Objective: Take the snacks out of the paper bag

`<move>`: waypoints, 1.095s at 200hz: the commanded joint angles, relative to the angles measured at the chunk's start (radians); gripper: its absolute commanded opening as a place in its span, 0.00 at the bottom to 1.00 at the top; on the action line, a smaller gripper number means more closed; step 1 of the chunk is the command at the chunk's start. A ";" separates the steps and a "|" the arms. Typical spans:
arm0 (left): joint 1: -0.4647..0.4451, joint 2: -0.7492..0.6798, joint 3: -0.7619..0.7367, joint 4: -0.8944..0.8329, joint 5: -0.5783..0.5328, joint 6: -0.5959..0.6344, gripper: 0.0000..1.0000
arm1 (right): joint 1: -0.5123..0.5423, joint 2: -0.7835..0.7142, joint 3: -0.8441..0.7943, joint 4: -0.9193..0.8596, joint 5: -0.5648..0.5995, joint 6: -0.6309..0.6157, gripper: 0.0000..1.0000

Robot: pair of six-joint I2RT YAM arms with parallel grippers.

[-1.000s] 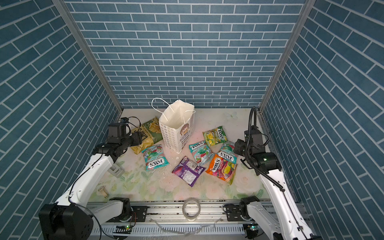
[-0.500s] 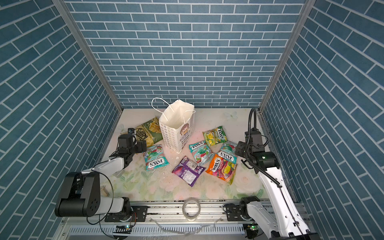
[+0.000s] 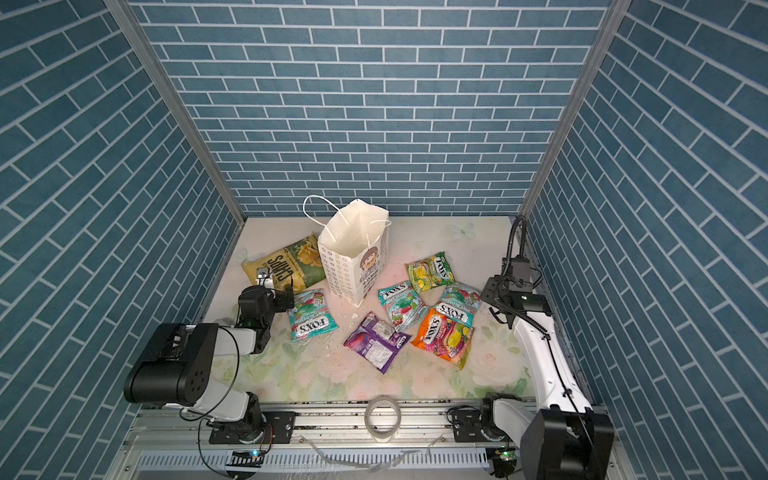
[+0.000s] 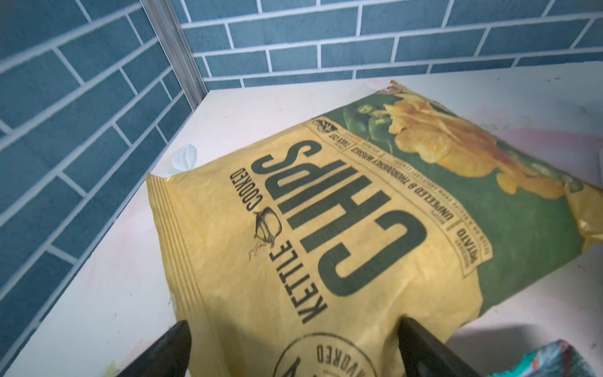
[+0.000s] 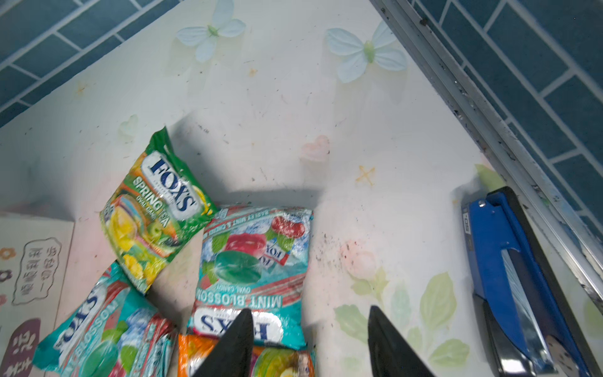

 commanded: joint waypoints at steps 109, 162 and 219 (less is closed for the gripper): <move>-0.007 0.002 0.034 0.010 0.087 0.053 1.00 | -0.101 0.276 -0.378 1.117 -0.094 -0.251 0.58; -0.007 0.002 0.034 0.010 0.088 0.053 1.00 | -0.106 0.394 -0.547 1.544 -0.271 -0.308 0.55; -0.007 0.002 0.034 0.010 0.088 0.053 1.00 | -0.083 0.426 -0.484 1.444 -0.205 -0.322 0.56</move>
